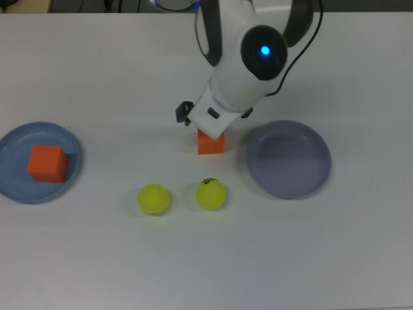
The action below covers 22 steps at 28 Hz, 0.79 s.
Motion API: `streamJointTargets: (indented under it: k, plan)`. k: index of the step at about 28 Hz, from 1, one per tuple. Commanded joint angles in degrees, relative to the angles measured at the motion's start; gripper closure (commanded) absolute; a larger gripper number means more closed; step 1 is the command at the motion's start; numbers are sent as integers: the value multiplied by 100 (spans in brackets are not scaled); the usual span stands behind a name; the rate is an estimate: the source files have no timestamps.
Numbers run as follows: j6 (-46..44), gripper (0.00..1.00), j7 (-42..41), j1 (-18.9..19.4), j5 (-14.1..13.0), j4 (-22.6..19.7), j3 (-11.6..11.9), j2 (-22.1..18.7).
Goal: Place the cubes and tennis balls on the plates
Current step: 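Release the cube and move the gripper down onto the second orange cube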
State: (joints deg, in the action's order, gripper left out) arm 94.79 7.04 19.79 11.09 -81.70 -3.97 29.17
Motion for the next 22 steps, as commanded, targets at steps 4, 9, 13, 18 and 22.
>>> streamJointTargets:
  k: [4, 9, 13, 18, 22]
  plan:
    - [5, 0, 175, 227, 104, -145, 54, 229]
    - [31, 0, 184, 236, 420, -145, 54, 432]
    - [145, 21, 192, 227, 500, -145, 71, 450]
    - [382, 100, 262, 227, 491, -127, 98, 450]
    - [409, 100, 395, 183, 438, -40, 150, 397]
